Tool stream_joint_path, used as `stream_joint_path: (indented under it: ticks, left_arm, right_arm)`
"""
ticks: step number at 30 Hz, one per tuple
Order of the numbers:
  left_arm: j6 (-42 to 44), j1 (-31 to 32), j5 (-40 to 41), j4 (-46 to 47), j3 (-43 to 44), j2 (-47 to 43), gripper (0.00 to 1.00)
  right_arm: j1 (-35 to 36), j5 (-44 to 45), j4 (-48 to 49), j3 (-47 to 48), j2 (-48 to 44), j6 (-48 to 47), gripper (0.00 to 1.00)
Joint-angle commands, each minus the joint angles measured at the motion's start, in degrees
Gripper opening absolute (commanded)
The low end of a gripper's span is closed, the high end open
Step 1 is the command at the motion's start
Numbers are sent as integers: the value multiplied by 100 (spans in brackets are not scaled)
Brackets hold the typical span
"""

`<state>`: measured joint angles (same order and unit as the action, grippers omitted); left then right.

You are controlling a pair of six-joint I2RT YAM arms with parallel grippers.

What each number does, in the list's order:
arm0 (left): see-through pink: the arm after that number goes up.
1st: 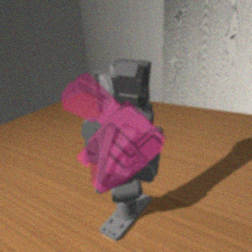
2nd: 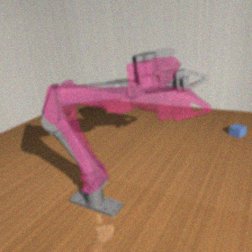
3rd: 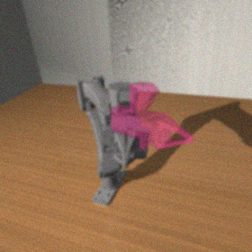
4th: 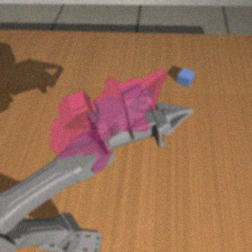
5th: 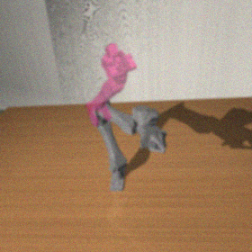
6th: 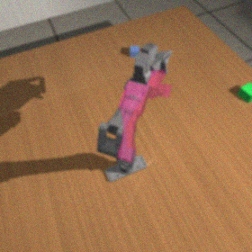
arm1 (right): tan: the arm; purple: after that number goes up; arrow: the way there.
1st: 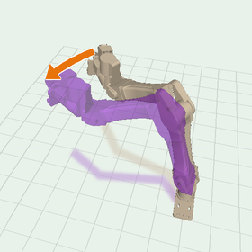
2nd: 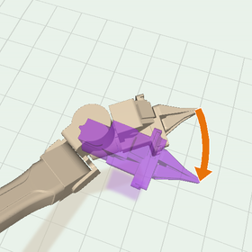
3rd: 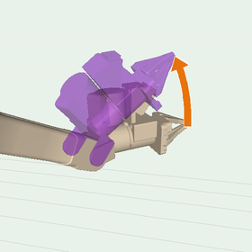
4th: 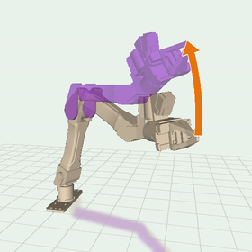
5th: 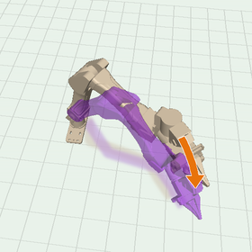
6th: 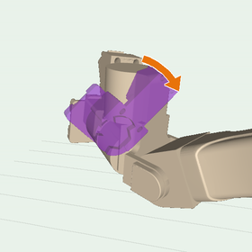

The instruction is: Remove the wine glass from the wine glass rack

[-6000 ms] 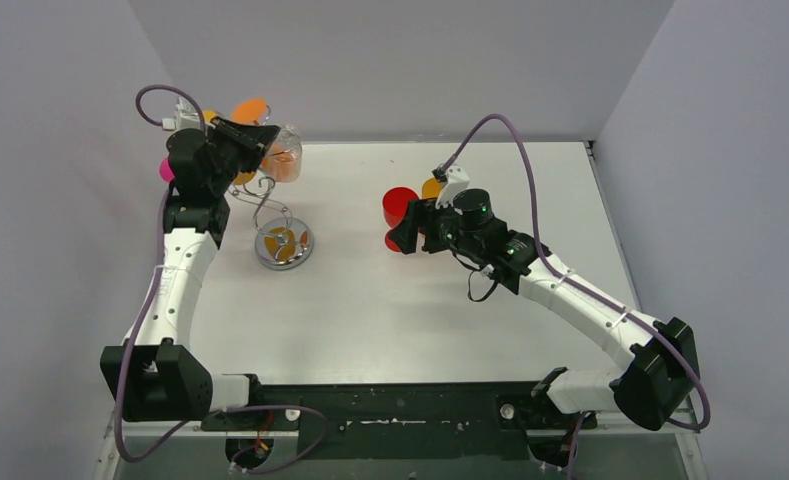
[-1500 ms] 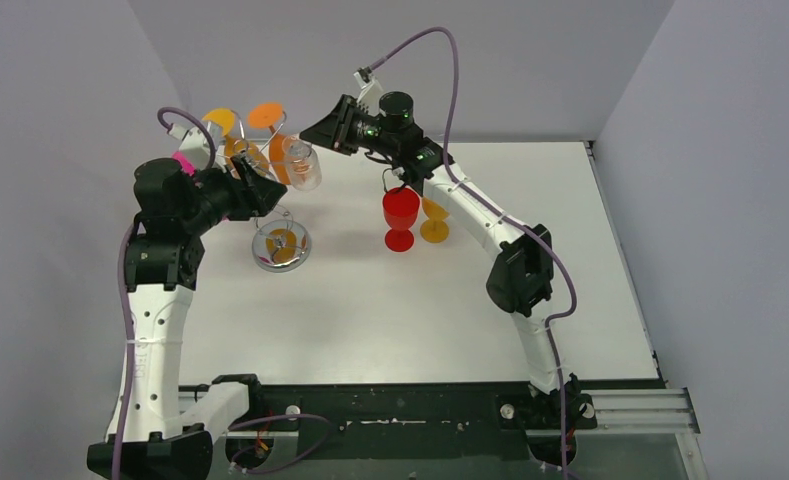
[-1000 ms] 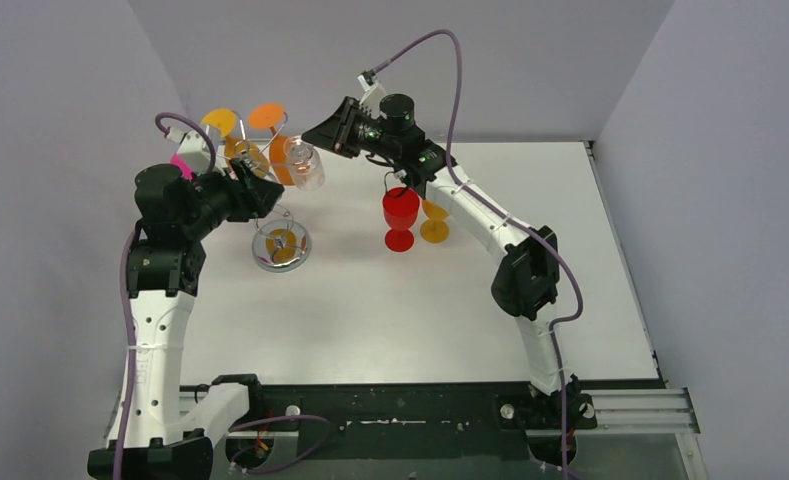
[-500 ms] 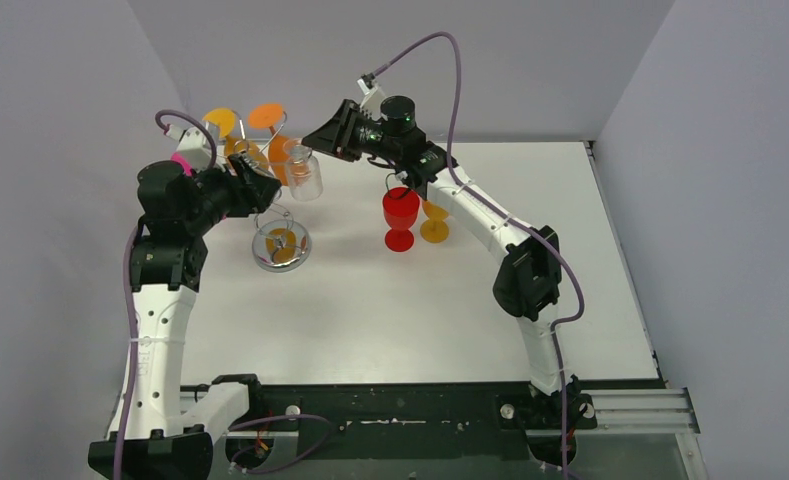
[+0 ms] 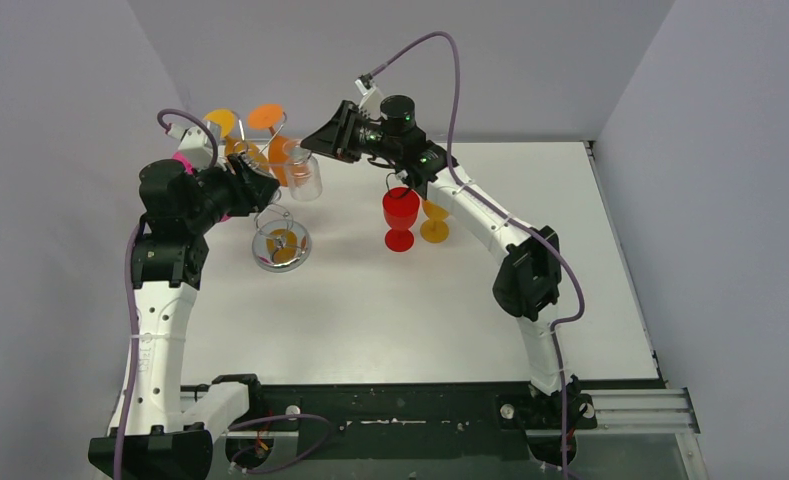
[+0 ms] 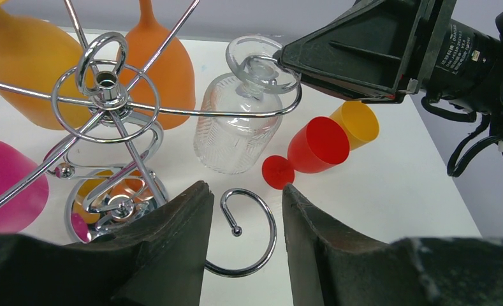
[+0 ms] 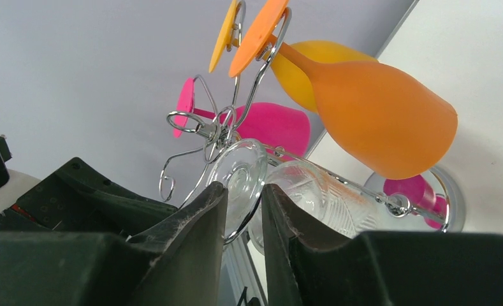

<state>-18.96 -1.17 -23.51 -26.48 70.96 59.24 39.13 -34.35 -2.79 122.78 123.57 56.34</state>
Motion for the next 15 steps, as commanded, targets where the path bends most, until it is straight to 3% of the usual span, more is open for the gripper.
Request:
stream_joint_path:
  ticks: [1,11,15]
  left_arm:
    - [67,7,-101,-331,-100,63,41]
    - [110,10,-101,-367,-104,81,39]
    - [108,11,-119,-356,-109,113,39]
  right_arm:
    - [58,43,167,393,-95,-94,20]
    - [12,234,32,619,-151,-183,1]
    - [25,191,85,690,-197,-117,0]
